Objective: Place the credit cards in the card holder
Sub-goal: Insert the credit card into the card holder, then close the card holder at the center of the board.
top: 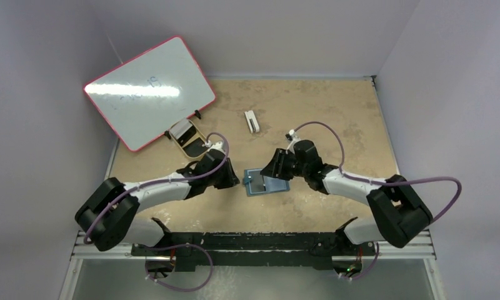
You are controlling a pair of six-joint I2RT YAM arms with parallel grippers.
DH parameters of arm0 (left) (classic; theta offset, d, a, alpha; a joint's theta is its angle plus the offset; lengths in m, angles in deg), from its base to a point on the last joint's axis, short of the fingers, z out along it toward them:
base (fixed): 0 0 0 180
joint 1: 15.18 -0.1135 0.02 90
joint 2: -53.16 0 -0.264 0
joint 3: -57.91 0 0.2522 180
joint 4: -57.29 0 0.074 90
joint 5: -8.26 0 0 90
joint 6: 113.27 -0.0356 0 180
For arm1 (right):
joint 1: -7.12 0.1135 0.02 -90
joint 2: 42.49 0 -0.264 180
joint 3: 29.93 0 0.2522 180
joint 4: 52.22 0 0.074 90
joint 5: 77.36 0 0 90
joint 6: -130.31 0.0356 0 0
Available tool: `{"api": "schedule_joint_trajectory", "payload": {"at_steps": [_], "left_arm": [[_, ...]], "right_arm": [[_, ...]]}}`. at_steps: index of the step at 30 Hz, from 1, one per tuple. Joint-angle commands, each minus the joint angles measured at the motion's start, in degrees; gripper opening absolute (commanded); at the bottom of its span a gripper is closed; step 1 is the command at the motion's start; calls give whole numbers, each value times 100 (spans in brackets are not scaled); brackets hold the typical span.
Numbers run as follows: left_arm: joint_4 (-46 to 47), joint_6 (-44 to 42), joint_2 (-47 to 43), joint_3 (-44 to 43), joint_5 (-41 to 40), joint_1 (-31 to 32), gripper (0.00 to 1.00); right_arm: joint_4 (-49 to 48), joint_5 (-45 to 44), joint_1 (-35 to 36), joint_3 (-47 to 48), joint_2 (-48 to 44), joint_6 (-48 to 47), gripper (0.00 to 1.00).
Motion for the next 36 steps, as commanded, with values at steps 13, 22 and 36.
{"api": "schedule_joint_trajectory", "payload": {"at_steps": [13,22,36], "left_arm": [[-3371,-2902,-202,-3021,-3173,-526,62],[-3327,-4665,434,-3618,-4006,-1367,68],[-2964,-5892,1980,-4302,-4344,-2131,69]], "right_arm": [[1347,-921,19,361,-2004,-789,53],[1662,-991,19,479,-2537,-939,54],[1533,-816,19,421,-2608,-934,55]]}}
